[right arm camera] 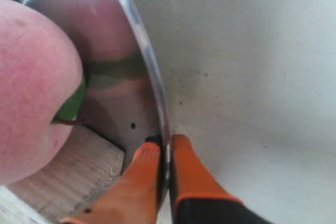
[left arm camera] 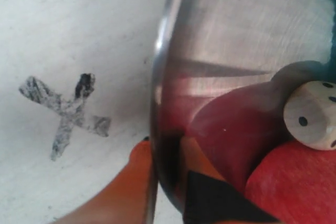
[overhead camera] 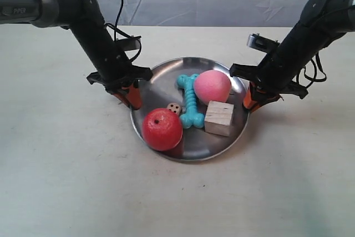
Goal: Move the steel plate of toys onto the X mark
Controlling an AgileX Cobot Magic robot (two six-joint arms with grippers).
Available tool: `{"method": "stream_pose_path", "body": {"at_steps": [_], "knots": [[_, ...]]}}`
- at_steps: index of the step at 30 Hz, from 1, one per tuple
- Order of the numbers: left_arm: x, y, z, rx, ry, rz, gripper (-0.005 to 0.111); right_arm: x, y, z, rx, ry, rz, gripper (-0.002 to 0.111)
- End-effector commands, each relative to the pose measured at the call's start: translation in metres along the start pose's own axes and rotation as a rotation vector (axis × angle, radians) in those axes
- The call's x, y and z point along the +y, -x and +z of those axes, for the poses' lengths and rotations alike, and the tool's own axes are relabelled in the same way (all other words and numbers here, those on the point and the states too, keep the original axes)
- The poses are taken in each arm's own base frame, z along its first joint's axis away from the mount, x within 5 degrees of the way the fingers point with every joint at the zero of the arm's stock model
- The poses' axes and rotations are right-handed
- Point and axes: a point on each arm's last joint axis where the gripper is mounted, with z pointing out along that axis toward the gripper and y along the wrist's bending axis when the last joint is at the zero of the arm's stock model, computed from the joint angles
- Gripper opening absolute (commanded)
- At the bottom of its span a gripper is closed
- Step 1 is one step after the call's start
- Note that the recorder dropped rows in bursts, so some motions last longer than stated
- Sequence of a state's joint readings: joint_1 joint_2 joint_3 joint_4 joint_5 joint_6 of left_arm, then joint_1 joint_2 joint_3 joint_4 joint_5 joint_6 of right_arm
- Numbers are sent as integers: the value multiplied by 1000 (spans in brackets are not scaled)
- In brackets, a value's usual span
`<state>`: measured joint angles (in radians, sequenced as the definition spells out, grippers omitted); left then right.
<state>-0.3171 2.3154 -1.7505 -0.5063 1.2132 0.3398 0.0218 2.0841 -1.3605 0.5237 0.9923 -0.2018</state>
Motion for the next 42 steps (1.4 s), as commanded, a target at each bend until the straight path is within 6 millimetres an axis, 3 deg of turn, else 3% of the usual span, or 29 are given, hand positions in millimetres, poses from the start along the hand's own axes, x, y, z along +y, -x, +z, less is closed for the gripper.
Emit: {"method": "stream_pose_path", "body": {"at_steps": [1,10,37,39,42], "knots": [[-30,2,3,-20,-100,65,0,6,8,-2,-77,-8,-19,-1],[-24,3,22,13,-130,44,0,-3,12,0,-114,-104,-80,-1],[-27,11,24,-67,-136,93,0,-11,19,-3,-189,-203,-153,-1],[-27,11,24,-69,-135,93,0,-11,19,-3,-189,-203,-153,3],[-27,11,24,-69,-135,93,0,-11,19,-3,-183,-201,-145,33]]}}
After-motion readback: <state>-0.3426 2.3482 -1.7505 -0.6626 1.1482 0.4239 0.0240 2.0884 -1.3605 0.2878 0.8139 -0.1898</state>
